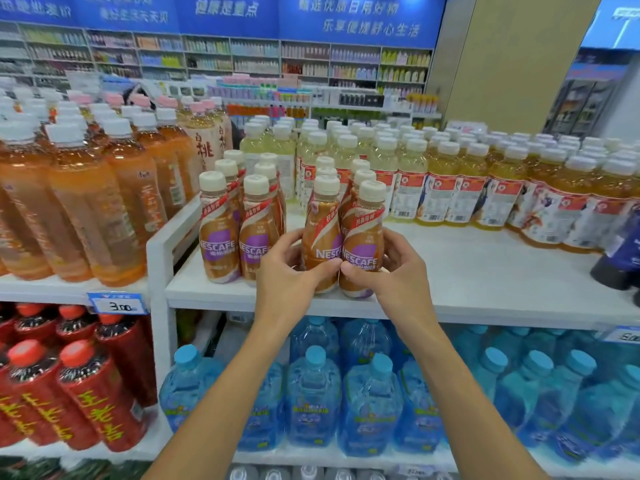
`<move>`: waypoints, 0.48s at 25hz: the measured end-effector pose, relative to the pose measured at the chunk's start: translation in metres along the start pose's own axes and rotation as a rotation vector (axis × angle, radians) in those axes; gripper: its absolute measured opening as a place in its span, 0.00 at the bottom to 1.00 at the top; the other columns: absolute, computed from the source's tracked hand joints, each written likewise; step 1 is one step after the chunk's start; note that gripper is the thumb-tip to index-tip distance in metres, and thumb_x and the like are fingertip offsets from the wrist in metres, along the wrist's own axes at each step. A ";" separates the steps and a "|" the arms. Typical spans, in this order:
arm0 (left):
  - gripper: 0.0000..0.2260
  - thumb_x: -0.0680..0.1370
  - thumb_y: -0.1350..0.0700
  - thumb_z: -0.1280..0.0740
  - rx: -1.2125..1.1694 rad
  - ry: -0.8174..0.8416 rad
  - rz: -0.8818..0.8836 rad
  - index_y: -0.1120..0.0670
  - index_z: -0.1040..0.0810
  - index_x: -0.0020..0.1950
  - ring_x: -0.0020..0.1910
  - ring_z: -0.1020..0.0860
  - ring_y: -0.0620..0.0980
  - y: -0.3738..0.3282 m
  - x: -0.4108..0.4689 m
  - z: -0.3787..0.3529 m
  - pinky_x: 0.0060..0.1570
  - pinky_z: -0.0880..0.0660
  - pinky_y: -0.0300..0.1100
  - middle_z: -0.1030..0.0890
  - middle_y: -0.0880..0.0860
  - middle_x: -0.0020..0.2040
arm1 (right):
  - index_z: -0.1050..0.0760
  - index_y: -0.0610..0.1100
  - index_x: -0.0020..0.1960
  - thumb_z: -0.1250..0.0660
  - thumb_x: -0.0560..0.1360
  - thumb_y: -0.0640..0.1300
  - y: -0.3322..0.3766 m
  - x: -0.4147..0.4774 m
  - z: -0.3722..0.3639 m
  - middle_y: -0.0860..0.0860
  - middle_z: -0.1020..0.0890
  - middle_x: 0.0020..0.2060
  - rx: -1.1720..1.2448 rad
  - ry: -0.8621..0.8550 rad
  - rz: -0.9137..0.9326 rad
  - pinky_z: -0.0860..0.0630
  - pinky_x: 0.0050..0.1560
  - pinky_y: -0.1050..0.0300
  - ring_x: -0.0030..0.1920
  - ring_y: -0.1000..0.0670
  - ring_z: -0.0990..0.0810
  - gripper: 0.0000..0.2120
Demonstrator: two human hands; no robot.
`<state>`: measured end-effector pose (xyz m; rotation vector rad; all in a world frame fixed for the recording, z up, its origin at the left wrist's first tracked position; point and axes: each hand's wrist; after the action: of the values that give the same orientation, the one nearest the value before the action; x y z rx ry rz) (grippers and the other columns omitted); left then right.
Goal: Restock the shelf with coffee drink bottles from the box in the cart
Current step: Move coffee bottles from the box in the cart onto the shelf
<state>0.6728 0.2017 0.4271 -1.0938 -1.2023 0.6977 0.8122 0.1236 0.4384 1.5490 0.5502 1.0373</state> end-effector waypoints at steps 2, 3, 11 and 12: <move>0.22 0.70 0.60 0.20 0.000 -0.007 -0.004 0.40 0.22 0.56 0.53 0.16 0.42 0.006 0.000 -0.001 0.53 0.19 0.41 0.14 0.45 0.52 | 0.26 0.53 0.64 0.18 0.67 0.39 -0.007 0.002 0.000 0.57 0.17 0.54 -0.012 0.008 0.007 0.19 0.37 0.62 0.51 0.60 0.17 0.30; 0.22 0.70 0.60 0.21 0.002 -0.005 -0.008 0.39 0.22 0.56 0.54 0.17 0.41 0.007 -0.002 -0.002 0.53 0.20 0.39 0.15 0.44 0.53 | 0.26 0.53 0.64 0.18 0.67 0.39 -0.010 0.002 0.000 0.57 0.17 0.54 -0.016 0.015 0.008 0.18 0.36 0.60 0.51 0.60 0.17 0.30; 0.27 0.69 0.52 0.19 0.114 -0.013 -0.021 0.37 0.27 0.63 0.57 0.20 0.36 0.015 -0.015 -0.002 0.55 0.22 0.36 0.19 0.39 0.58 | 0.30 0.54 0.70 0.17 0.66 0.47 -0.027 -0.005 0.008 0.61 0.20 0.60 -0.127 0.065 0.070 0.21 0.56 0.64 0.59 0.62 0.21 0.37; 0.29 0.67 0.49 0.18 0.170 -0.041 -0.037 0.37 0.27 0.63 0.58 0.20 0.39 0.017 -0.015 -0.004 0.56 0.21 0.39 0.19 0.41 0.59 | 0.30 0.57 0.69 0.17 0.65 0.49 -0.028 -0.007 0.007 0.61 0.21 0.60 -0.161 0.049 0.084 0.21 0.56 0.65 0.59 0.63 0.22 0.36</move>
<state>0.6743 0.1932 0.4059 -0.9181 -1.1730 0.7826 0.8205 0.1214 0.4098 1.4177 0.4272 1.1579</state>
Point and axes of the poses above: each hand's wrist, its own x-axis towards the middle knuckle, its own z-axis out of the back of the hand, y = z × x
